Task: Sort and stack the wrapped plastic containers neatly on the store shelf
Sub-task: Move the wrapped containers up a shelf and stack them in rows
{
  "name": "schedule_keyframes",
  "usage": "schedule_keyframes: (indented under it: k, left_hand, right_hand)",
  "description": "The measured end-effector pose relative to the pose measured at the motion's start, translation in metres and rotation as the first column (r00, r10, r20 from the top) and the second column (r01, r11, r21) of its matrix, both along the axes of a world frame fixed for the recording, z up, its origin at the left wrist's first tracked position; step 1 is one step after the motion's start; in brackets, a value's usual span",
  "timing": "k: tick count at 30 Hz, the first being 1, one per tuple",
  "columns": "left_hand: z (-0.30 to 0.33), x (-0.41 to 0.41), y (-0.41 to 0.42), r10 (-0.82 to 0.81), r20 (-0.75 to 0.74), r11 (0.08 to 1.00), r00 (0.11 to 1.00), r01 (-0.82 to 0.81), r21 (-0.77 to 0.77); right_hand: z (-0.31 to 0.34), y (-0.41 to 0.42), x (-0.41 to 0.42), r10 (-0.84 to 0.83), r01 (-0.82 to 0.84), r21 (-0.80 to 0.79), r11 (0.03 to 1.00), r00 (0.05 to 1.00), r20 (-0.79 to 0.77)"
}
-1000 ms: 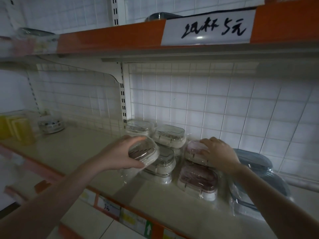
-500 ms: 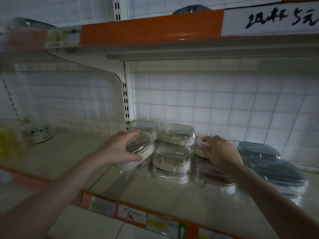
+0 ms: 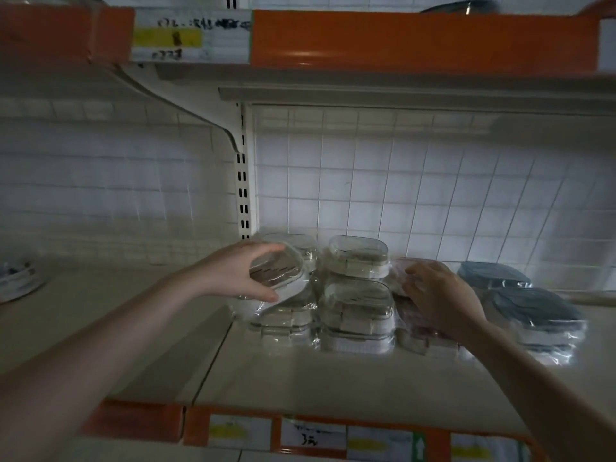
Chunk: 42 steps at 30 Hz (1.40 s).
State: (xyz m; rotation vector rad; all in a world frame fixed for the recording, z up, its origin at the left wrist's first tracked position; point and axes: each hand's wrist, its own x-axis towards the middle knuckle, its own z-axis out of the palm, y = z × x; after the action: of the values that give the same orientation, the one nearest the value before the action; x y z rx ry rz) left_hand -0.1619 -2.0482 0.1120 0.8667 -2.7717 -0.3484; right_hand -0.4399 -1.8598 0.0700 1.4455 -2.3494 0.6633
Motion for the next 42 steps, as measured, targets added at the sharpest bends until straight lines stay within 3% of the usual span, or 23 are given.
schedule_keyframes:
  k: [9, 20, 35, 42]
  left_hand:
    - [-0.006, -0.035, -0.018, -0.194, 0.107, 0.981, 0.975, 0.195, -0.004]
    - [0.005, -0.043, -0.031, -0.244, 0.248, 0.969, 0.938, 0.243, 0.034]
    - [-0.019, -0.039, 0.001, -0.154, 0.200, 0.974, 0.967, 0.183, -0.133]
    - [-0.023, -0.039, 0.013, -0.154, 0.068, 0.959, 0.986, 0.166, -0.230]
  right_hand:
    - [-0.008, 0.005, -0.007, -0.081, 0.080, 0.074, 0.994, 0.997, 0.002]
    - [-0.023, -0.002, -0.017, -0.115, 0.113, 0.059, 0.992, 0.993, 0.028]
    - [-0.032, 0.001, -0.019, -0.170, 0.166, 0.135, 0.977, 0.985, 0.020]
    - [-0.038, 0.020, -0.017, -0.171, 0.169, 0.095, 0.981, 0.985, 0.011]
